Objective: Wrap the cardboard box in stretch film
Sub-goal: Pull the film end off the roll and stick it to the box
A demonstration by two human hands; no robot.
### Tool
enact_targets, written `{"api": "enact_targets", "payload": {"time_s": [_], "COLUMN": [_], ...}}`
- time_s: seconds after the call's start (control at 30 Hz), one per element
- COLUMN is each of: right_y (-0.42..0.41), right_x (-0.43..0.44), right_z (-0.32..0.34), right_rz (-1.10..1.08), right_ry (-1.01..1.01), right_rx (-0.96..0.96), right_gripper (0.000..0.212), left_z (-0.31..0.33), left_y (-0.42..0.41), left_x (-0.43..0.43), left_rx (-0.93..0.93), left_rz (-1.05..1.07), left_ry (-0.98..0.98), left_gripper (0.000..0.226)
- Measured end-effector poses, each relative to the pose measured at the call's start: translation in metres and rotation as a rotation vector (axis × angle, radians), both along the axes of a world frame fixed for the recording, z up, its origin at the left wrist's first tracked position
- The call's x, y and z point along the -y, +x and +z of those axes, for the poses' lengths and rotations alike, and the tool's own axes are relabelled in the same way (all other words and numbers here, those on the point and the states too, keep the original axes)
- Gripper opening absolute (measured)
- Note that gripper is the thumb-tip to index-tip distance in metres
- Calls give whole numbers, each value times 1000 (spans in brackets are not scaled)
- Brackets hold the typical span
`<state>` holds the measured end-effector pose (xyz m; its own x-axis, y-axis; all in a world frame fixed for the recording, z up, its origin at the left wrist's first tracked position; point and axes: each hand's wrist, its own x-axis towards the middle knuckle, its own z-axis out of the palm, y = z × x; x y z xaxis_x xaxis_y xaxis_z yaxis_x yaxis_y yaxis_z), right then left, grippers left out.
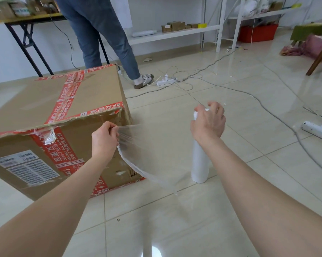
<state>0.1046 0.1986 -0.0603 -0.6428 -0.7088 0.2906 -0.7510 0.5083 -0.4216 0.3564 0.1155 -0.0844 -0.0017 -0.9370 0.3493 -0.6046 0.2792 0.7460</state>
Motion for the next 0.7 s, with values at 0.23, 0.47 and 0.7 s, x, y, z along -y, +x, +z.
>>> {"api": "enact_targets", "payload": {"time_s": [0.23,0.47,0.7], "right_y": [77,125,159], "right_x": [16,36,46], "right_z": [-16,-14,-24], "right_rz": [242,435,554], "right_ry": [-117,-224,-170], "right_rx": [116,139,203], "right_gripper": [33,38,43], "left_z": [-4,7,4], "left_y": [13,15,22], "left_x": [-10,-14,-19], "left_rx": [-4,96,214], "left_rz": [-4,-14,16], "left_ry": [58,45,48], "left_gripper": [10,9,13]}}
